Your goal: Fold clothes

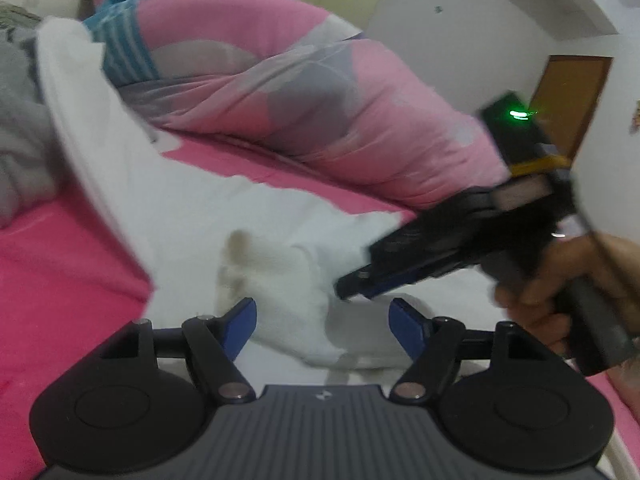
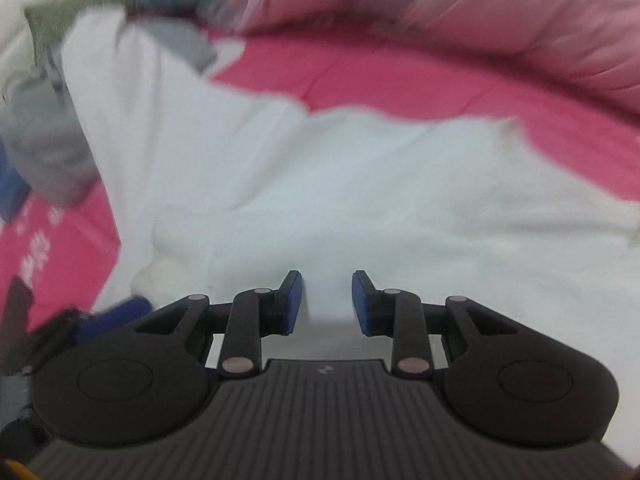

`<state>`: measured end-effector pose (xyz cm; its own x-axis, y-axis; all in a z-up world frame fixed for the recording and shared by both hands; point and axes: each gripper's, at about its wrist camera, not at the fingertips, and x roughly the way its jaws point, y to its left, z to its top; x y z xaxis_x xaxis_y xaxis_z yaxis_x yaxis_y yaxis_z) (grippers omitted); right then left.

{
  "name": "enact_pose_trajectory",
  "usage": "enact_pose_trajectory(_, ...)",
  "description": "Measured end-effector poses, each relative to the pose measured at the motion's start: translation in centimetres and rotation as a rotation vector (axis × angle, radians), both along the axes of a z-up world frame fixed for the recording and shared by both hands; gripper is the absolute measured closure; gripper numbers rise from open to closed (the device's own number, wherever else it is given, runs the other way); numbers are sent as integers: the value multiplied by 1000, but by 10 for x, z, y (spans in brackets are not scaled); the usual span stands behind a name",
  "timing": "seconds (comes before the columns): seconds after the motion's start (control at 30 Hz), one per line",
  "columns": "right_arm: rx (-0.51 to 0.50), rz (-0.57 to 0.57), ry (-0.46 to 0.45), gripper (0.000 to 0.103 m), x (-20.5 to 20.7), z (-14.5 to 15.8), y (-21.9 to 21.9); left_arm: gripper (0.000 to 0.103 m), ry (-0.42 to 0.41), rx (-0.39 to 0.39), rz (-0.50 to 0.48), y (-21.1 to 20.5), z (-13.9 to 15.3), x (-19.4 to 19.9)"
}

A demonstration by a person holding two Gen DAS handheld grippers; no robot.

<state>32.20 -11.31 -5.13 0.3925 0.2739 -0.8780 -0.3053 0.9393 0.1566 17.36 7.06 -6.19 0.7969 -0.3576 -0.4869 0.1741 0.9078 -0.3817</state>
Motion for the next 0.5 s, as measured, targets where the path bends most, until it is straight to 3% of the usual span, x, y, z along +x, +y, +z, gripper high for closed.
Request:
enact_pose_trajectory(0.07, -10, 5, -33, 74, 7, -2, 17, 31, 34, -19, 20, 5, -5, 3)
enact_pose_trajectory(0.37, 42, 78, -53, 75, -13, 34, 30, 31, 26, -97, 105, 26, 1, 3)
enact_pose_trajectory(0.5, 78, 46, -17, 74, -3, 7, 43, 31, 9, -86, 126, 28, 2, 3)
